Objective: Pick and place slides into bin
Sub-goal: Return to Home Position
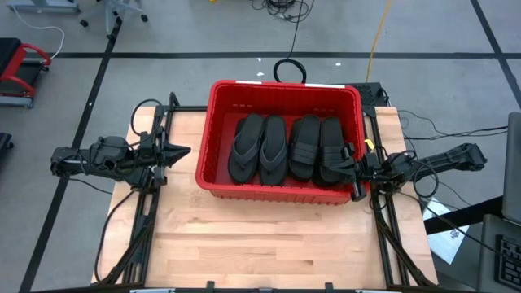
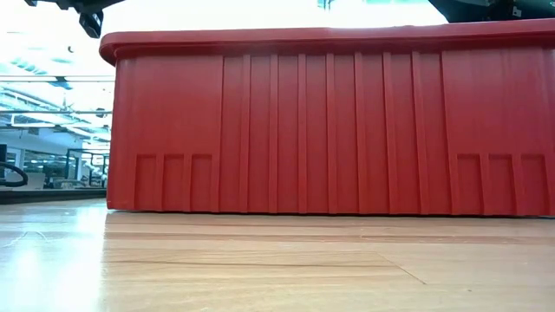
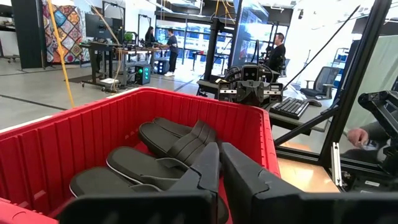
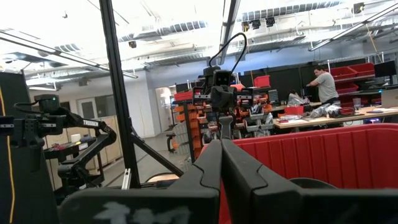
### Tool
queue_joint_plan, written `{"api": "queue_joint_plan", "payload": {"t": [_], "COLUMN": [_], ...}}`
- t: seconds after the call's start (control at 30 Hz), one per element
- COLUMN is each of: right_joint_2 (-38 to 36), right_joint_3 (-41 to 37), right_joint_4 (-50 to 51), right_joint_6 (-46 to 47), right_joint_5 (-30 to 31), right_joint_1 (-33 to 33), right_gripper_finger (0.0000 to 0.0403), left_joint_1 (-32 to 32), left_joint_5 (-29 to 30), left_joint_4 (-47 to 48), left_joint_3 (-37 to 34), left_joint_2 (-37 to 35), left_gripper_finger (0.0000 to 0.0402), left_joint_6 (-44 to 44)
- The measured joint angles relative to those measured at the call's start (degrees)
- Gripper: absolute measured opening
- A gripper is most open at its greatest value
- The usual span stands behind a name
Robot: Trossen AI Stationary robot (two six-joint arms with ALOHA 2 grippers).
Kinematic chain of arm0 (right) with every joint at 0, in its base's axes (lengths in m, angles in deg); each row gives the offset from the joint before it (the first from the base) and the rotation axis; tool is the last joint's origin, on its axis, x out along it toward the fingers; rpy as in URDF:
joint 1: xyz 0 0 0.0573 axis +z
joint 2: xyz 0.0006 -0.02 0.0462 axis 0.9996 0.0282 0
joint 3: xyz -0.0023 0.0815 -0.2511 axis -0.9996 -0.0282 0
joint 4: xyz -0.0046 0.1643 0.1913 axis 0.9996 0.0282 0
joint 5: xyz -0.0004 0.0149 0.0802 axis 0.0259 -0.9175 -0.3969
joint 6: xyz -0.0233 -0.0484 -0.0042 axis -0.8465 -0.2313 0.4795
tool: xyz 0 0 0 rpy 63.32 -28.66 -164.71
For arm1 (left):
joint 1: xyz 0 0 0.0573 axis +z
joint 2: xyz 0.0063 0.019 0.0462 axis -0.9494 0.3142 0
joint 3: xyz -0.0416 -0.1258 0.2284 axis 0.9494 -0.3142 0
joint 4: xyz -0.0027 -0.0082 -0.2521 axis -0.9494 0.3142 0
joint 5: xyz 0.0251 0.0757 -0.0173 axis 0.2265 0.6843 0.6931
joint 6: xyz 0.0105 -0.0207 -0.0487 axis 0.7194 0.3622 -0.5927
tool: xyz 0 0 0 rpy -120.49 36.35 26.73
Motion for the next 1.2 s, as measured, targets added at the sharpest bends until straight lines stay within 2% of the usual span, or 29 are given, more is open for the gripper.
{"api": "queue_joint_plan", "payload": {"t": [0.2,0.63,1.07,1.2], "right_joint_2": [0.0,0.0,0.0,0.0], "right_joint_3": [0.0,0.0,0.0,0.0], "right_joint_4": [0.0,0.0,0.0,0.0], "right_joint_6": [0.0,0.0,0.0,0.0], "right_joint_5": [0.0,0.0,0.0,0.0], "right_joint_1": [0.0,0.0,0.0,0.0], "right_gripper_finger": [0.0,0.0,0.0,0.0], "left_joint_1": [0.0,0.0,0.0,0.0], "left_joint_5": [0.0,0.0,0.0,0.0], "left_joint_4": [0.0,0.0,0.0,0.0], "left_joint_3": [0.0,0.0,0.0,0.0], "left_joint_2": [0.0,0.0,0.0,0.0], "left_gripper_finger": [0.0001,0.0028,0.0002,0.0008], "left_joint_6": [0.0,0.0,0.0,0.0]}}
